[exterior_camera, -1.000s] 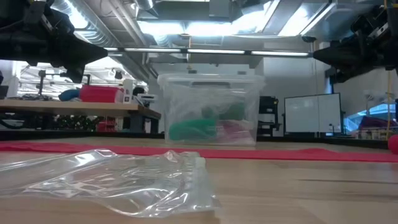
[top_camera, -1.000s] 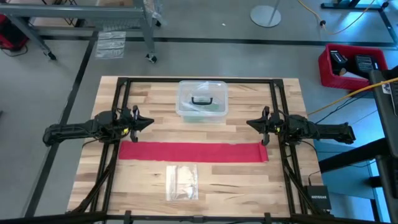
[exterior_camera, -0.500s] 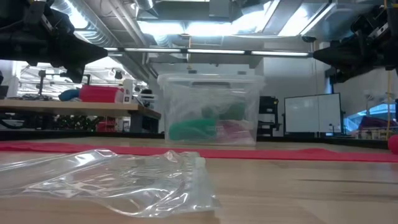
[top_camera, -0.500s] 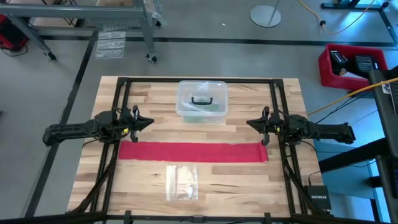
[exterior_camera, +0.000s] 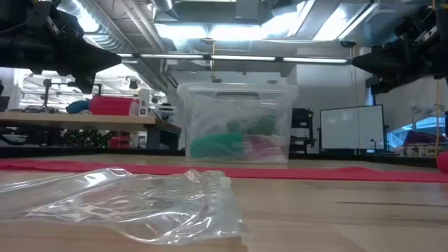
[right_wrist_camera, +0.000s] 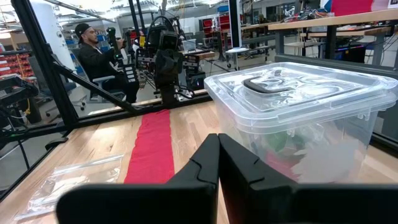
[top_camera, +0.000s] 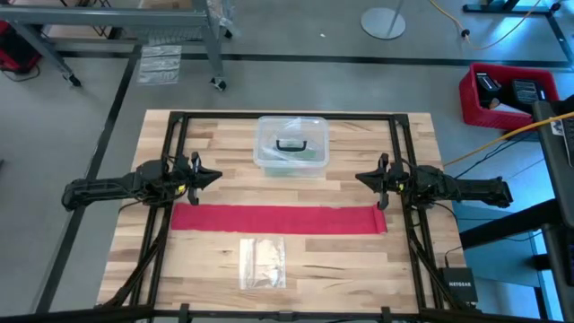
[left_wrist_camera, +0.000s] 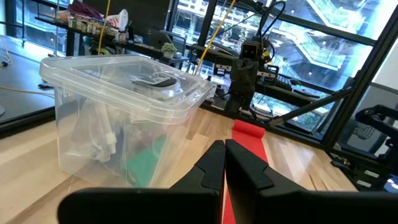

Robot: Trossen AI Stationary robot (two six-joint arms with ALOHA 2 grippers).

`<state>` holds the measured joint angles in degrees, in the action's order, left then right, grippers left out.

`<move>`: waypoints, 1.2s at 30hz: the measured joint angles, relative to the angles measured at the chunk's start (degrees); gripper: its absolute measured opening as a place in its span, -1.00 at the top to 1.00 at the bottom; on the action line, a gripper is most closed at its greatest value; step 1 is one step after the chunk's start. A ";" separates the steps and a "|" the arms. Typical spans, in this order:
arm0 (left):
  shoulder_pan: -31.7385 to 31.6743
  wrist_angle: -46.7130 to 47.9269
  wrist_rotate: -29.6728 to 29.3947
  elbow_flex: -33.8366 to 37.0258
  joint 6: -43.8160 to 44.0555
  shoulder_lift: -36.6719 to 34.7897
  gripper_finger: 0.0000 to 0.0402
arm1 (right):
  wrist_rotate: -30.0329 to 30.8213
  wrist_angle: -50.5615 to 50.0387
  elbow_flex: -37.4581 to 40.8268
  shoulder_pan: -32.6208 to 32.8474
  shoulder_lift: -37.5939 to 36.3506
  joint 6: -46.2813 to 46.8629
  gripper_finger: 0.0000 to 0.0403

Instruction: Roll bandage

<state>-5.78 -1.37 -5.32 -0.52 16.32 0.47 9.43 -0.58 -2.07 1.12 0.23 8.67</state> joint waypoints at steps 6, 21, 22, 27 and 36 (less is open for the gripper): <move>0.00 -0.50 -0.71 -0.01 -0.92 0.02 0.97 | -0.02 0.00 -0.02 -0.01 0.00 0.01 0.95; 0.00 -32.01 -2.94 -3.48 -8.83 4.78 0.97 | 0.16 1.07 0.00 -0.02 0.02 11.60 0.95; 0.04 -31.75 -2.70 -4.73 -9.41 7.14 0.97 | 0.48 1.23 0.00 -0.02 0.02 11.69 0.95; 0.21 -30.70 0.24 -14.14 -13.89 26.23 0.97 | 1.17 1.60 0.00 -0.02 0.01 11.62 0.95; 1.20 -29.46 7.29 -39.42 -21.62 64.30 0.97 | 4.53 1.58 0.00 -0.02 0.02 8.63 0.95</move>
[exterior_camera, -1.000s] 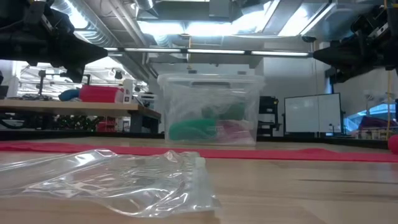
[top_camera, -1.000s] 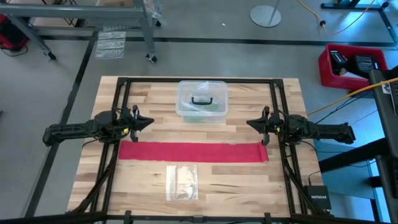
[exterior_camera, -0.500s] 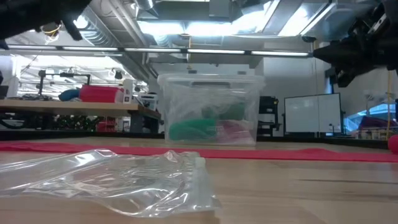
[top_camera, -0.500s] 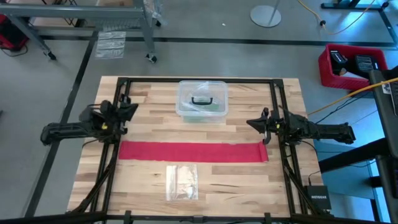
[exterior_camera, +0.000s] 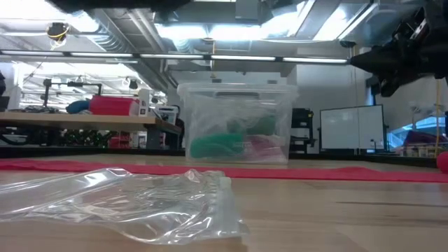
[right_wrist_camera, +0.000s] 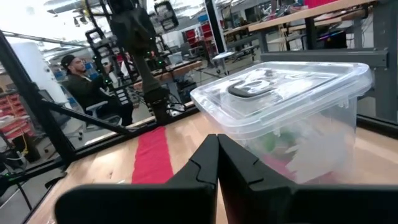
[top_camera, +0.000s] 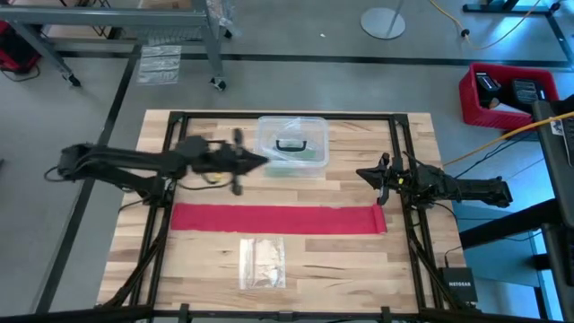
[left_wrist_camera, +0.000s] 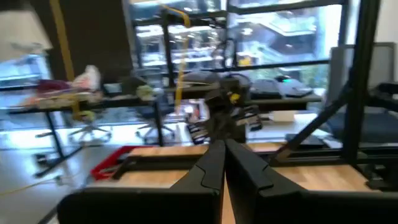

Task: Roll bandage
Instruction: Roll the red bandage

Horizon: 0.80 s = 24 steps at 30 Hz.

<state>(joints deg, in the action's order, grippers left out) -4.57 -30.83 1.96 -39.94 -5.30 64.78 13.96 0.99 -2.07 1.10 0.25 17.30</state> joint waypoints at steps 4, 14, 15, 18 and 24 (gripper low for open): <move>3.15 6.83 1.44 -12.78 -2.67 11.66 0.97 | -0.47 -0.16 0.00 0.00 0.00 -0.22 0.95; 9.47 16.52 0.98 -27.17 -2.28 30.16 0.97 | -7.87 -1.20 0.00 0.00 0.00 -0.22 0.95; 9.73 16.30 0.88 -27.15 -0.71 31.75 0.97 | -8.40 -1.24 0.00 0.02 0.00 -0.22 0.95; 10.89 13.95 0.68 -27.15 2.94 36.53 0.97 | -10.08 -1.58 0.00 0.00 0.00 -1.07 0.95; 13.07 12.42 0.23 -27.17 5.30 45.81 0.97 | -10.58 -2.50 0.00 0.00 0.00 -2.56 0.95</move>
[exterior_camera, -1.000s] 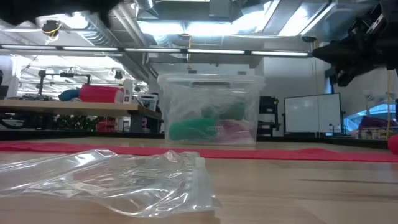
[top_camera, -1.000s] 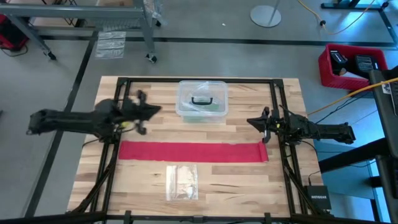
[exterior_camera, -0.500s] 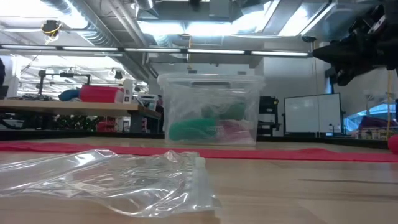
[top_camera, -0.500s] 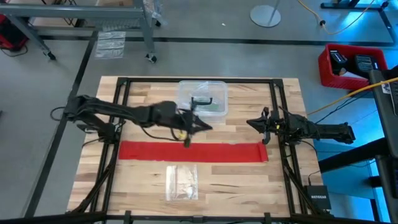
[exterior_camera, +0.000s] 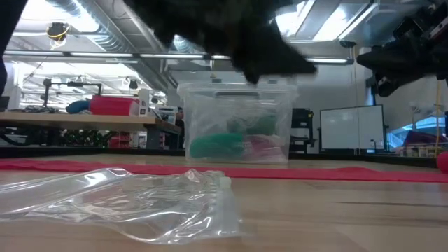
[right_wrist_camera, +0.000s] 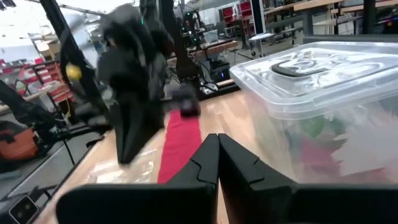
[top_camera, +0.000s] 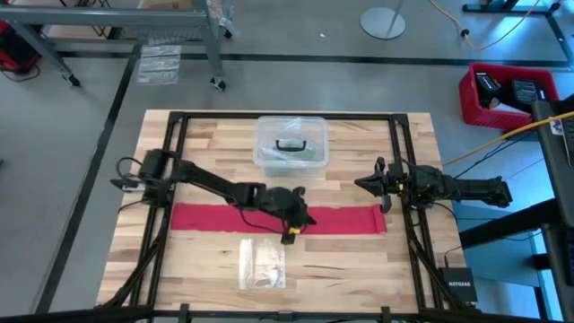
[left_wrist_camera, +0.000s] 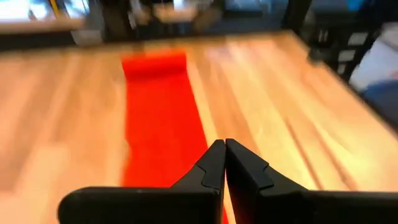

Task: Roll bandage
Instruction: Roll the red bandage

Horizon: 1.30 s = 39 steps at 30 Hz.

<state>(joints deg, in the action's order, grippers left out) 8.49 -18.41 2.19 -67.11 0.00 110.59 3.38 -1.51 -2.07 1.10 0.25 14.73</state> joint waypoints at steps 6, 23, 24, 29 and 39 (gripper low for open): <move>0.37 0.52 -0.92 0.02 3.40 6.71 0.97 | 0.47 -0.16 -0.02 0.00 0.00 -0.58 0.95; 1.30 19.29 -3.72 -0.37 10.28 6.38 0.98 | 1.97 -1.12 -0.17 0.02 0.00 -3.10 0.95; 1.60 20.28 -3.74 -0.42 11.01 5.89 0.98 | 1.97 -1.15 -0.17 0.02 0.05 -3.10 0.95; 2.79 27.45 -3.50 -0.18 11.88 2.62 0.98 | 1.95 -1.19 -0.17 0.00 2.62 -3.12 0.95; 2.37 31.60 -5.27 -2.35 12.36 -0.50 0.97 | 2.01 0.92 -0.14 0.02 11.26 -3.25 0.95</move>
<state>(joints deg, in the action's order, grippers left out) 10.86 13.19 -3.07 -69.46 12.36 110.08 5.39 -0.59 -2.20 1.13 11.51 11.49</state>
